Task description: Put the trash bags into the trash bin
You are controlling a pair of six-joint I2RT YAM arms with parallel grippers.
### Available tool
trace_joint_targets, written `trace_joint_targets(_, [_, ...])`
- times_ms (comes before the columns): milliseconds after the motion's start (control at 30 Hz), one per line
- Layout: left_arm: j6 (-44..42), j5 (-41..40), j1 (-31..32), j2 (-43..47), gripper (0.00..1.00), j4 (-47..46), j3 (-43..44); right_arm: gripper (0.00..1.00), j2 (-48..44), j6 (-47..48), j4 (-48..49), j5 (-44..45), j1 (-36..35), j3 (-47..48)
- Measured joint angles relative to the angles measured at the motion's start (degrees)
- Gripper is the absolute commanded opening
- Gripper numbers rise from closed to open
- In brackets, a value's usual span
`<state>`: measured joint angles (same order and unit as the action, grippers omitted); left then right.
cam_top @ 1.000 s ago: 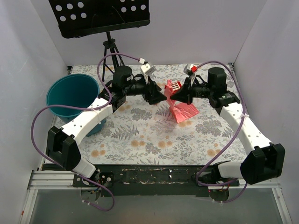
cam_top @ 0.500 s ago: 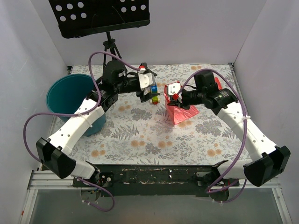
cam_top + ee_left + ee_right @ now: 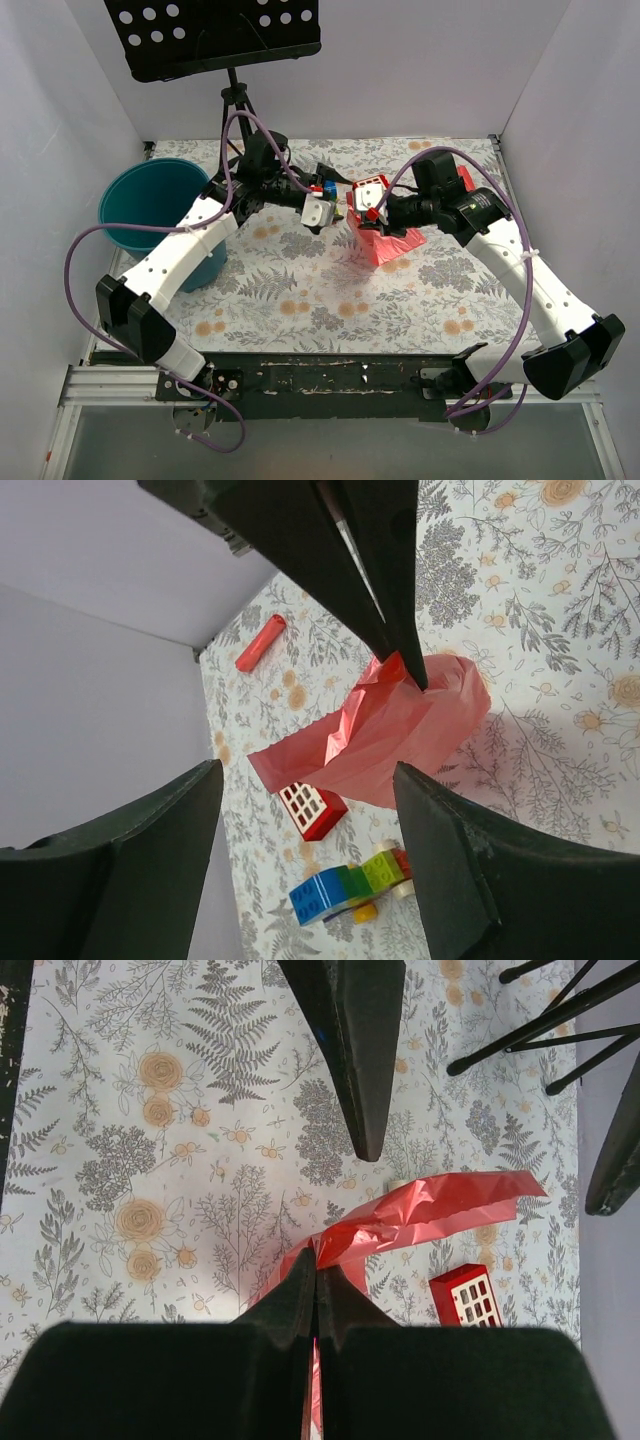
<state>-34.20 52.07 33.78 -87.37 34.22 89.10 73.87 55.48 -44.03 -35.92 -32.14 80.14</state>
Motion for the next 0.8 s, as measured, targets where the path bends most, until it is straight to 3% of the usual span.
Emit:
trace_joint_targets(200, [-6.6, 2.0, 1.3, -1.3, 0.39, 1.7, 1.0, 0.01, 0.0, 0.2, -0.8, 0.2, -0.1, 0.0])
trace_joint_targets(367, [-10.3, 2.4, 3.6, -3.9, 0.00, 4.8, 2.6, 0.01, 0.0, 0.4, -1.0, 0.6, -0.2, 0.0])
trace_joint_targets(567, [-11.3, 0.7, 4.7, -4.1, 0.00, 4.6, 1.5, 0.01, -0.2, 0.4, -0.8, 2.0, -0.2, -0.4])
trace_joint_targets(800, [-0.2, -5.2, 5.5, -0.7, 0.00, -5.6, -7.6, 0.01, -4.9, -7.6, 7.2, 8.2, 0.5, -7.2])
